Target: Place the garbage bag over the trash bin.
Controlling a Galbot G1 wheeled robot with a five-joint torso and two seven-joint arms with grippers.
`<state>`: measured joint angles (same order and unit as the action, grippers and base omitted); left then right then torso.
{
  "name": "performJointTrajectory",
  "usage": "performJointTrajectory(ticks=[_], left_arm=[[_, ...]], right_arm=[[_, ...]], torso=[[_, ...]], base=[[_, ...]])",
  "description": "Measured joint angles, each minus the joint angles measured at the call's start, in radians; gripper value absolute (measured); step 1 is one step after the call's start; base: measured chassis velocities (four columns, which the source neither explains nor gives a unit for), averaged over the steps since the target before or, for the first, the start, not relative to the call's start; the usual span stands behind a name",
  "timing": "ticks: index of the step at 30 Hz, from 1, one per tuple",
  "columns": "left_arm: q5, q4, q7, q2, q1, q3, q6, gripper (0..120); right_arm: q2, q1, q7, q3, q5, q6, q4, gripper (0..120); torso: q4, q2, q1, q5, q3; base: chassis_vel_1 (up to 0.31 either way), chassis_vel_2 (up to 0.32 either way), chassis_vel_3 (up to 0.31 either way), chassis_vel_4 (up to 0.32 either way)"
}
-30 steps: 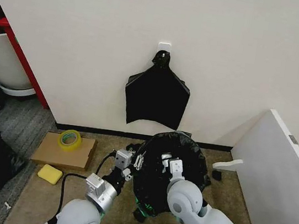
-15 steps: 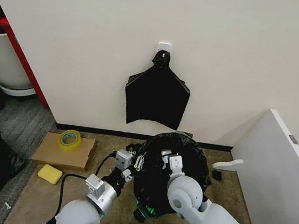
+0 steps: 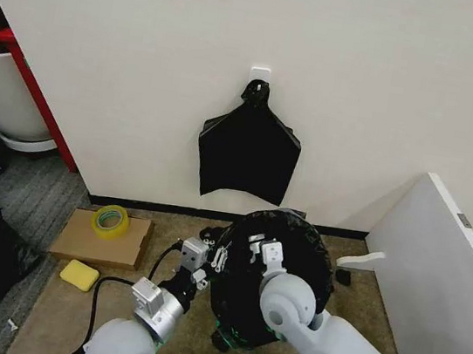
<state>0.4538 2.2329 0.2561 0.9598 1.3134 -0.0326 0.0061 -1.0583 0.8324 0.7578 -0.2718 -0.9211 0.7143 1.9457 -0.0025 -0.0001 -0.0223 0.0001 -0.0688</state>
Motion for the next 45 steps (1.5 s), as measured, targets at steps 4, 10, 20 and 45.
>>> performJointTrajectory(ticks=[4, 10, 20, 45], left_arm=[[0.009, 0.007, 0.000, -0.002, 0.003, 0.005, 0.001, 4], [0.000, 0.019, -0.001, 0.011, 0.043, 0.005, 0.004, 4], [0.029, 0.039, -0.006, 0.012, 0.021, 0.044, 0.012, 4], [0.167, -0.073, 0.075, 0.045, -0.025, 0.071, 0.063, 4]], right_arm=[[0.022, 0.016, 0.003, -0.023, -0.010, 0.016, 0.016, 0], [-0.015, -0.012, -0.020, -0.013, 0.012, 0.016, -0.008, 0], [-0.013, 0.037, -0.006, -0.016, 0.006, 0.017, 0.012, 0], [0.182, 0.182, -0.238, 0.211, -0.047, -0.022, 0.336, 39]], torso=[[-0.0002, 0.000, 0.000, 0.0001, 0.000], [0.0004, 0.000, 0.000, 0.0001, 0.000], [-0.0001, 0.000, 0.000, 0.0002, 0.000], [-0.0001, 0.000, 0.000, 0.0002, 0.000]], base=[[0.000, 0.000, 0.000, 0.000], [0.000, 0.000, 0.000, 0.000], [0.000, 0.000, 0.000, 0.000], [0.000, 0.000, 0.000, 0.000]])
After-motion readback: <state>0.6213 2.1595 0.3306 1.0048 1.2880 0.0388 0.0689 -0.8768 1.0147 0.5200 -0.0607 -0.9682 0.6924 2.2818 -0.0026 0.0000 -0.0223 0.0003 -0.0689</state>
